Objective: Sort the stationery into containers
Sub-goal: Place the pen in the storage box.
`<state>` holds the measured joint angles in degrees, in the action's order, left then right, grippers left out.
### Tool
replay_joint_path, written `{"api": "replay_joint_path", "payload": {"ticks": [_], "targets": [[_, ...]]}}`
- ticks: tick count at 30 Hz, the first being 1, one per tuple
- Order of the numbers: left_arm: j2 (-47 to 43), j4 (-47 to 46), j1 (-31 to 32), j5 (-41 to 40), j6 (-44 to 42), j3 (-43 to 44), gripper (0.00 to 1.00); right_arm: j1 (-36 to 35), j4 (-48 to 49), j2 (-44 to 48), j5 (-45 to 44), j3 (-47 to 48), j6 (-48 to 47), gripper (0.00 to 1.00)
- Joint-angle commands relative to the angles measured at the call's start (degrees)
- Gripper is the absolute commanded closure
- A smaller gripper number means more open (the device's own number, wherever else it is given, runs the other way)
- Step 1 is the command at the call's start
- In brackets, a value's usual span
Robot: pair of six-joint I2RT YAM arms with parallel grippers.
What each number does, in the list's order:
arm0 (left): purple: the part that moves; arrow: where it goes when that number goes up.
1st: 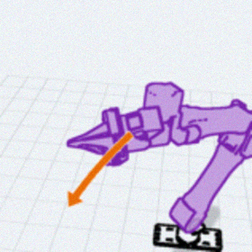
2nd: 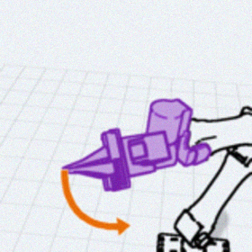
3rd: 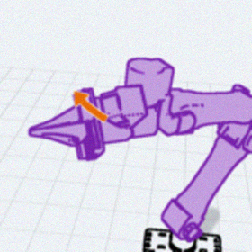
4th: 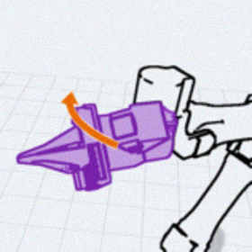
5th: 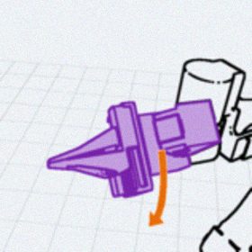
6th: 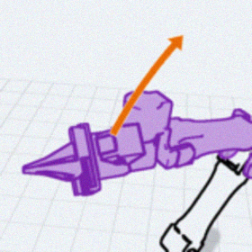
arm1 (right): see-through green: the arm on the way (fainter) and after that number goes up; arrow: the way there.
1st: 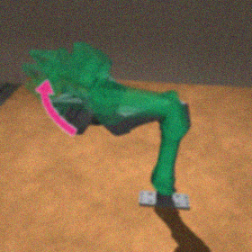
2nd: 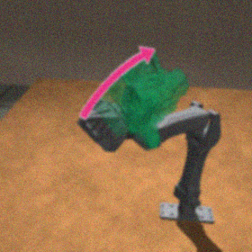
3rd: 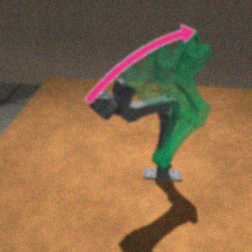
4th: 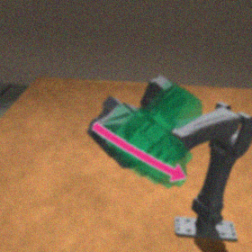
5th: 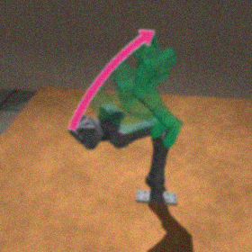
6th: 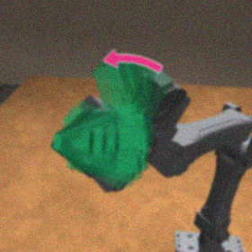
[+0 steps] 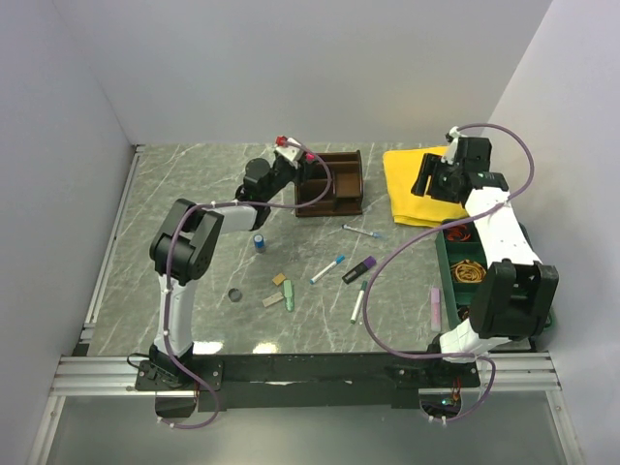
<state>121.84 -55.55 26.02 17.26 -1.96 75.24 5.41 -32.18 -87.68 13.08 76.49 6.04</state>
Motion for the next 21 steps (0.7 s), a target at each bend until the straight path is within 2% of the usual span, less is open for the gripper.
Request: {"api": "replay_joint_path", "payload": {"ticks": [1,2,3,5,6,9,12,13,17,21], "targets": [[-5.8,-1.8,-1.1,0.1,-0.2,-1.1,0.50,-0.8,0.8,-0.5,0.9,1.4,-0.3,0.27],[-7.1,-0.8,-1.1,0.8,-0.4,-1.6,0.47,-0.8,0.9,-0.5,1.2,1.5,-0.2,0.27],[-10.3,3.1,-1.1,1.2,0.0,-1.5,0.38,-0.8,1.0,-0.8,1.6,1.8,0.0,0.27],[-13.5,9.6,-0.9,2.1,0.2,-0.1,0.29,-0.8,1.0,-1.1,2.8,2.2,0.4,0.27],[-17.0,16.4,-0.7,2.0,-0.1,0.6,0.27,-0.8,1.1,-1.4,3.4,2.7,0.2,0.27],[-24.8,24.9,0.1,2.2,-0.2,1.9,0.23,-0.7,1.2,-1.4,4.9,3.1,-0.7,0.27],[-29.6,39.1,2.6,5.7,-0.8,5.2,0.18,0.0,3.1,-1.4,6.1,2.4,-0.8,0.26],[-30.2,47.8,5.0,6.1,-1.3,6.4,0.18,0.3,4.2,-1.6,6.3,2.5,0.4,0.26],[-28.3,67.0,11.4,5.2,-4.4,11.0,0.17,3.2,5.5,-4.8,5.8,7.7,7.6,0.26],[-18.2,81.5,15.8,6.6,-6.2,19.7,0.21,7.7,5.0,-11.0,4.2,23.0,16.4,0.26]]}}
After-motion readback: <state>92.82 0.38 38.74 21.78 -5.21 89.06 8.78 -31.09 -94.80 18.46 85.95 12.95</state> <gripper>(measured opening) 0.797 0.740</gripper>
